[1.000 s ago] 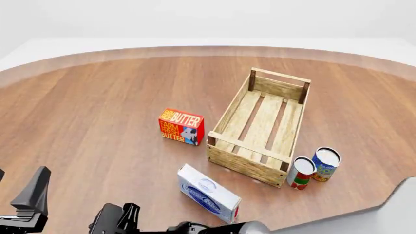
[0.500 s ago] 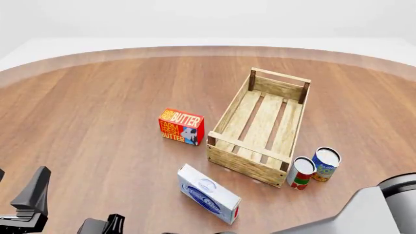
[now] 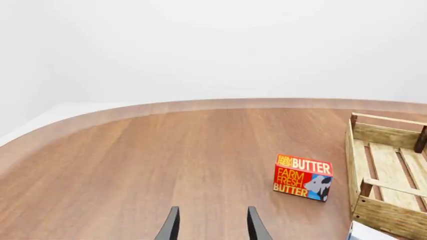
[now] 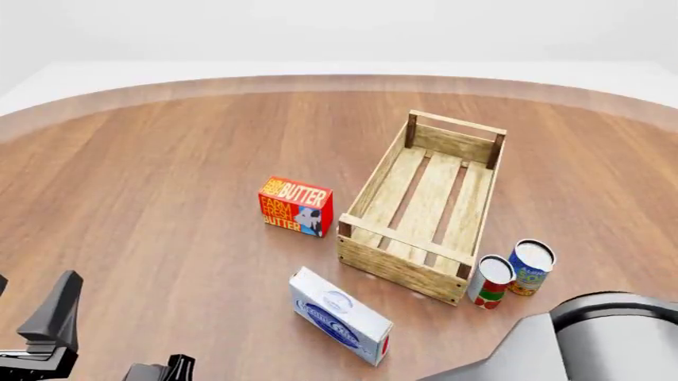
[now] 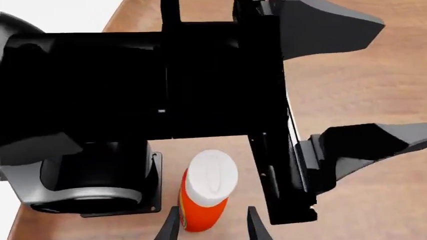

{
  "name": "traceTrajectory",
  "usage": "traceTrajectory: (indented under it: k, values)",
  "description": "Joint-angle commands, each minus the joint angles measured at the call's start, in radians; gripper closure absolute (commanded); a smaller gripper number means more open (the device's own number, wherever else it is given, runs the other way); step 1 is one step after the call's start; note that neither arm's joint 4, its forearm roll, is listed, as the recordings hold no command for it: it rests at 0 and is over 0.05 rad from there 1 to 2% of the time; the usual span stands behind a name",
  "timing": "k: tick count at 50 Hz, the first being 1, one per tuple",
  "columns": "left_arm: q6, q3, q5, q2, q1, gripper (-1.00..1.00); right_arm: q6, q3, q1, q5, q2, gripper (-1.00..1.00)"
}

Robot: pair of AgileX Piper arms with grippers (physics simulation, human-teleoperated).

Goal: Pick up the ketchup, and put it in the wooden tray.

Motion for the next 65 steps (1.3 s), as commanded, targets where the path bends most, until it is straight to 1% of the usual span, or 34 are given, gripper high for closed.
traceTrajectory:
  k: [1,29,30,47,55,61,65]
  values:
    - [0.000,0.000,0.000,0.000,0.000,-1.00,0.005,-0.019,0.005,-0.019,0.048,-1.00]
    - [0.000,0.000,0.000,0.000,0.000,-1.00,-0.007,-0.060,0.005,-0.030,0.098,-1.00]
    - [0.000,0.000,0.000,0.000,0.000,-1.00,-0.009,-0.060,0.005,-0.030,0.096,1.00]
    - [0.000,0.000,0.000,0.000,0.000,-1.00,-0.028,0.001,0.024,-0.039,0.026,1.00]
    - [0.000,0.000,0.000,0.000,0.000,-1.00,-0.013,0.051,0.029,-0.057,-0.013,1.00]
    - [0.000,0.000,0.000,0.000,0.000,-1.00,-0.010,0.073,0.018,-0.070,-0.021,1.00]
    - [0.000,0.000,0.000,0.000,0.000,-1.00,0.002,0.090,0.006,-0.077,-0.029,1.00]
